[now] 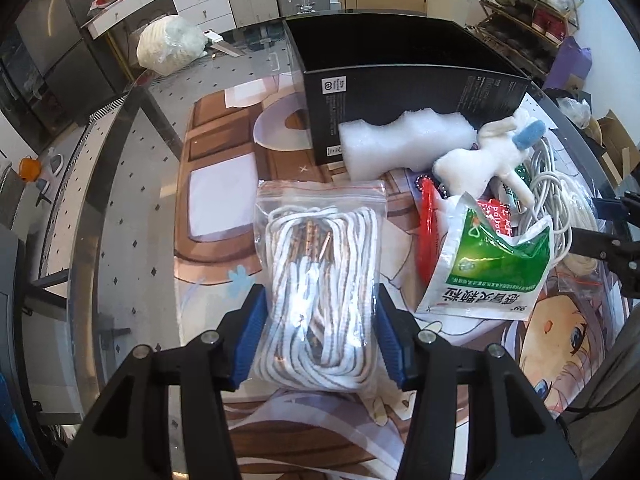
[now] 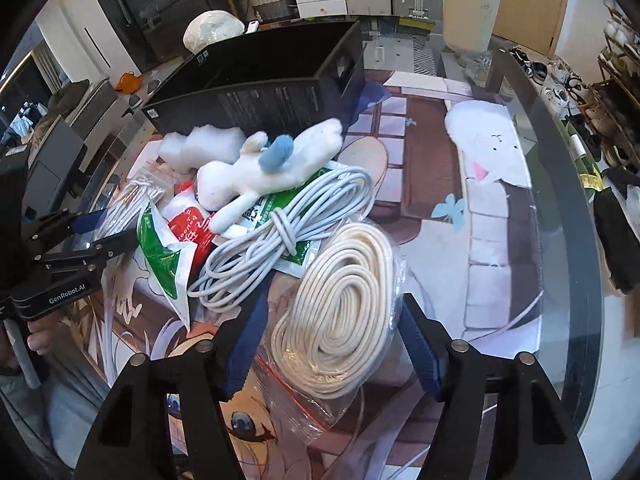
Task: Organize soft objects
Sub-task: 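Lift both bagged ropes and carry them over the black box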
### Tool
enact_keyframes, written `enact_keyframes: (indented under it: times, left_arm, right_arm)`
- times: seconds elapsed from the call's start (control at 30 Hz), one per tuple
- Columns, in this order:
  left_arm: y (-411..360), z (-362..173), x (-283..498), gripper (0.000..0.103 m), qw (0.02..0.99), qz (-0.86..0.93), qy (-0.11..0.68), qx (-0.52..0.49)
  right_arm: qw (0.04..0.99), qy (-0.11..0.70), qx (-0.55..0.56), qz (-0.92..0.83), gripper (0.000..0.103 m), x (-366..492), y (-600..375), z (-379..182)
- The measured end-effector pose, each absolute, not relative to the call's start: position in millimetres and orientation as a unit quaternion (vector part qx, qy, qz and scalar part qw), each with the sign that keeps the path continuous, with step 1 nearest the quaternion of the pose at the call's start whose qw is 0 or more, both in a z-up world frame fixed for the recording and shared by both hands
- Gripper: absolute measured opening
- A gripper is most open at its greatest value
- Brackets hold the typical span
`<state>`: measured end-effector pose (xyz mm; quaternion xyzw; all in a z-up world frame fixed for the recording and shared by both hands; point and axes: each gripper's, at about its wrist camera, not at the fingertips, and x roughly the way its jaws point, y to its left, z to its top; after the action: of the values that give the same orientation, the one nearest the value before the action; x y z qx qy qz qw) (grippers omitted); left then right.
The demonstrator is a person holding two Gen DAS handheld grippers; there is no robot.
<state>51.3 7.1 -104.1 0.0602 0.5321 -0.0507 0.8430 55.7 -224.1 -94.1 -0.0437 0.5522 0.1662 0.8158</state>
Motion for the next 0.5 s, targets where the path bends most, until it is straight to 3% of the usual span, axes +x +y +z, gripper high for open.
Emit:
enact_keyframes:
  times: [0.07,0.1,0.2,0.43,0.5]
  left_arm:
    - [6,-105,53,0.052,0.843,-0.049,0.532,0.064]
    - [6,-105,53,0.052,0.843,-0.049,0.532,0.064]
    - [4,-105,51,0.052,0.841,-0.061,0.534,0.059]
    - [2,-102,48,0.053,0.838,-0.088,0.536,0.046]
    - [5,-103,52,0.059,0.839,-0.075,0.536,0.048]
  right_arm:
    - [0.814,0.554,-0.047,0.166,0.066,56,-220,-98]
    - [0.817,0.55,-0.059,0.163,0.055,56,-217,-97]
    - [0.816,0.544,-0.084,0.174,0.041,53,-210,-96]
    - [0.825,0.535,-0.093,0.156,0.038,53,-223,-89]
    - [0.818,0.545,-0.083,0.162,0.044,55,-224,-92]
